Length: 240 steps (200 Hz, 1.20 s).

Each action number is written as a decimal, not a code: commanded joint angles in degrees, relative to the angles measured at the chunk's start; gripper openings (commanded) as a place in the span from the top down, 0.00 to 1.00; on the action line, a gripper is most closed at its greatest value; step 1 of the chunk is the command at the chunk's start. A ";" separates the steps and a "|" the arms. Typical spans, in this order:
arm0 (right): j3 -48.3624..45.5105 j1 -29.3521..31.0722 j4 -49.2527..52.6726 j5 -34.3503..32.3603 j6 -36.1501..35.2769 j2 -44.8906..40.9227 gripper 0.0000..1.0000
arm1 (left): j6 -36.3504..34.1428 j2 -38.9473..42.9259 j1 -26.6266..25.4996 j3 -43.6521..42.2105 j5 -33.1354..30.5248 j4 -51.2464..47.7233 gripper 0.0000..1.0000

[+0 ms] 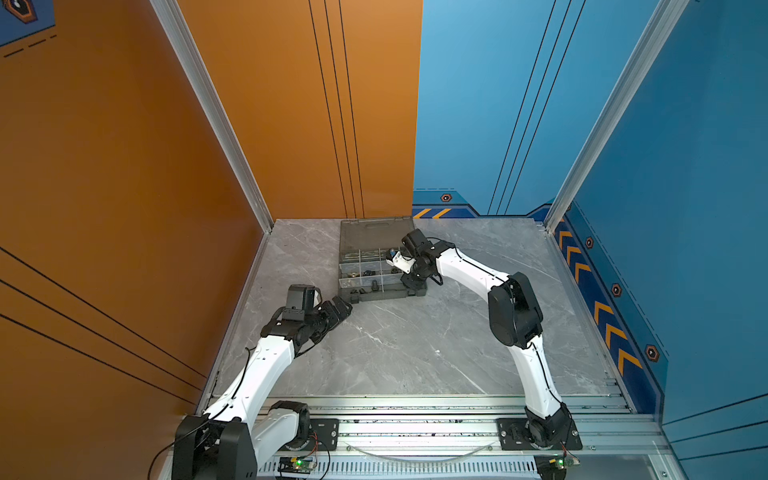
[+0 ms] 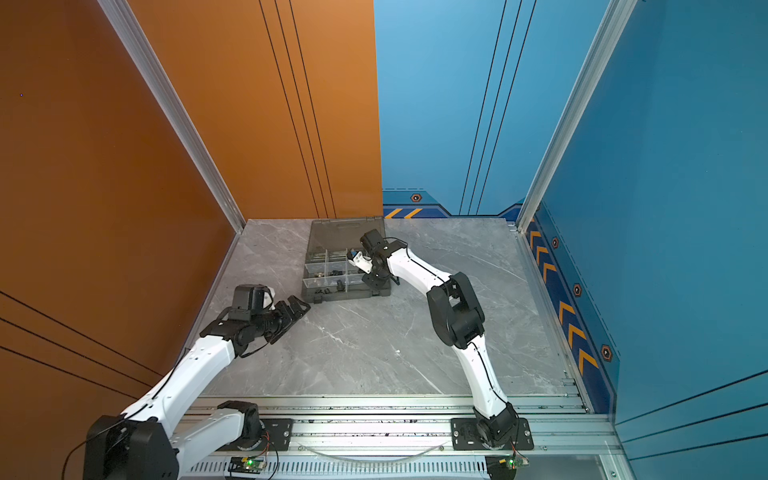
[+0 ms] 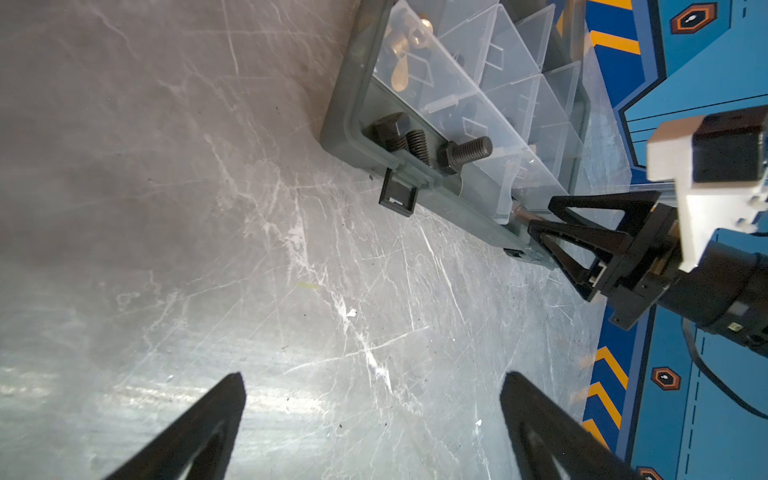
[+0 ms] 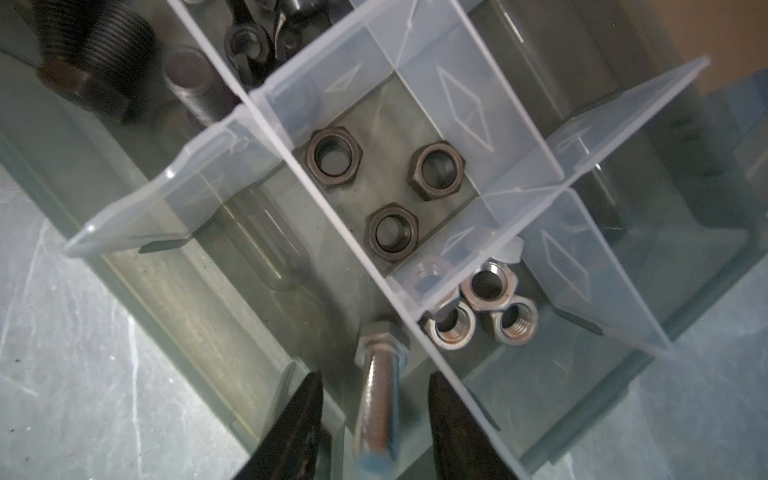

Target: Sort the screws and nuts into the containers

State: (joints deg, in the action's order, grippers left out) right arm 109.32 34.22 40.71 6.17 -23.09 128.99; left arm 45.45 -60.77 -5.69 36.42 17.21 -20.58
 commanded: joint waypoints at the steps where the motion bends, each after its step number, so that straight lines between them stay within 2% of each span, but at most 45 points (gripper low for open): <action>1: -2.67 -1.54 -2.67 4.85 3.53 -6.62 0.53 | -2.56 -0.52 -0.35 2.82 0.81 -1.66 0.02; 25: -10.81 -3.29 -7.93 10.01 6.92 -15.05 0.51 | -5.26 -1.57 -0.15 5.48 0.20 -3.50 0.02; 60: -23.59 -7.10 -14.78 13.21 12.26 -28.49 0.47 | -9.58 -4.23 0.58 9.48 -1.95 -4.60 0.02; 100: -40.82 -14.23 -23.32 11.17 17.01 -44.63 0.41 | -14.40 -6.02 1.03 11.81 -8.26 -2.03 0.02; 132: -54.06 -23.72 -31.91 9.19 19.39 -54.35 0.39 | -17.68 -5.02 1.28 11.55 -13.60 4.25 0.02; 161: -59.31 -29.13 -37.63 4.56 20.10 -55.40 0.38 | -20.98 -4.19 1.18 9.69 -18.80 11.86 0.02; 191: -66.89 -35.10 -48.15 3.29 22.82 -53.52 0.38 | -27.31 -4.09 1.29 7.85 -24.26 16.56 0.02; 219: -77.21 -38.70 -64.47 2.86 25.84 -51.90 0.38 | -35.44 -3.08 0.80 1.82 -28.68 26.28 0.02; 240: -81.64 -38.20 -74.72 3.34 26.96 -48.65 0.38 | -39.51 -2.05 1.01 -3.54 -32.79 33.42 0.02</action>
State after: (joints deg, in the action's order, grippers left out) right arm 31.38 -4.54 -17.19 10.22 0.93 77.34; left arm 14.06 -64.23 -4.89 37.85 -8.36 2.63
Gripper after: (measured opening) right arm 0.620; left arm 0.976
